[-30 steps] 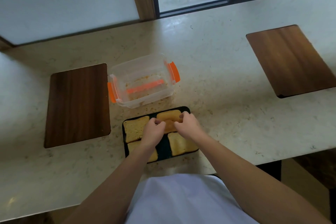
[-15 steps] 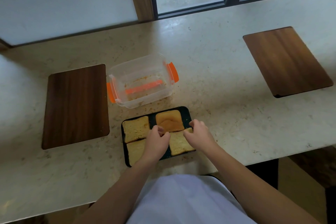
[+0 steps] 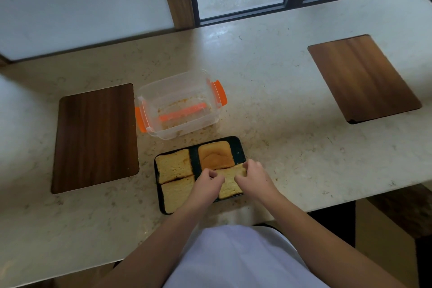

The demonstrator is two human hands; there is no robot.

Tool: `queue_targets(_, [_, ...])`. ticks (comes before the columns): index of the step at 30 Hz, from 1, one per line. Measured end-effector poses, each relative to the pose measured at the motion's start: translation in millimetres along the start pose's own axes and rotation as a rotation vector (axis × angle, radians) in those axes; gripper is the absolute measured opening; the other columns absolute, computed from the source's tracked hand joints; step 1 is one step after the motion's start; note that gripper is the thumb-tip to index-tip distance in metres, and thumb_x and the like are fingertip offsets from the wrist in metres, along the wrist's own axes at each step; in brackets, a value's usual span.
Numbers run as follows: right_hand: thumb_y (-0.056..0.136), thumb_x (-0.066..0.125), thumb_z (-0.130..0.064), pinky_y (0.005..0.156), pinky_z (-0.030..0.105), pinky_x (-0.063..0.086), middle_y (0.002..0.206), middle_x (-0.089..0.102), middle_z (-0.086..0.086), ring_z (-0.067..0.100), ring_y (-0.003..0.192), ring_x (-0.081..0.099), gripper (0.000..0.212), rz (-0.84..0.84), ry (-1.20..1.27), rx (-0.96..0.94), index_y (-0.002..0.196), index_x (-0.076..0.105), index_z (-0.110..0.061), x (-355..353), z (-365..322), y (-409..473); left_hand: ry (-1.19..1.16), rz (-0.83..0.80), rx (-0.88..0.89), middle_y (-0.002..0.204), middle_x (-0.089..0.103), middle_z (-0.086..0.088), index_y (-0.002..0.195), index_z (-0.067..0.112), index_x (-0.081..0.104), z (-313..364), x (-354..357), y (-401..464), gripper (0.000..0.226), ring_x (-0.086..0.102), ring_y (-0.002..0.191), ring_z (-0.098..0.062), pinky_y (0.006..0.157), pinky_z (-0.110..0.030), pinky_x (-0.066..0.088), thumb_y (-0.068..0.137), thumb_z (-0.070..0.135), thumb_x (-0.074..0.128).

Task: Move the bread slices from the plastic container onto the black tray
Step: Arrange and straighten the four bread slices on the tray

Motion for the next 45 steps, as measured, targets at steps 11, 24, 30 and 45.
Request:
queue_targets(11, [0.086,0.054,-0.036,0.072,0.033,0.046,0.131,0.044,0.005,0.017,0.096,0.054,0.052,-0.065,0.026,-0.016,0.135,0.048,-0.018,16,-13,3,-0.032,-0.007,-0.023,0.104,0.063,-0.005,0.101,0.024,0.057,-11,-16,-1,0.006,0.063,0.099,-0.024,0.089,-0.044,0.057,0.096,0.028,0.056])
queue_targets(24, [0.088,0.056,-0.036,0.072,0.034,0.052,0.125,0.051,0.004,0.015,0.091,0.059,0.049,-0.082,0.071,-0.02,0.132,0.05,-0.016,18,-13,9,-0.029,-0.027,-0.014,0.102,0.061,0.0,0.112,0.024,0.055,-19,-27,4,0.018,0.062,0.088,-0.017,0.088,-0.044,0.057,0.096,0.031,0.057])
queue_targets(30, [0.085,0.055,-0.035,0.06,0.03,0.044,0.117,0.055,0.002,0.009,0.084,0.056,0.037,-0.049,0.056,-0.026,0.119,0.054,-0.019,11,-18,12,-0.028,0.005,-0.005,0.102,0.059,0.005,0.127,0.024,0.052,-11,-39,13,0.035,0.061,0.085,-0.013,0.088,-0.046,0.058,0.094,0.034,0.058])
queue_targets(45, [0.085,0.056,-0.034,0.074,0.039,0.055,0.116,0.057,0.005,0.023,0.092,0.063,0.045,-0.07,0.024,-0.033,0.127,0.051,-0.019,9,-38,15,-0.113,-0.037,0.006,0.115,0.052,0.011,0.153,0.026,0.038,4,-35,17,0.062,0.056,0.1,-0.011,0.089,-0.039,0.055,0.094,0.031,0.055])
Point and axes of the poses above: each hand's wrist, its own y-axis towards the middle knuckle, its own x-axis out of the palm, z = x × y, the point moved 4 cm from there along y, towards the middle knuckle
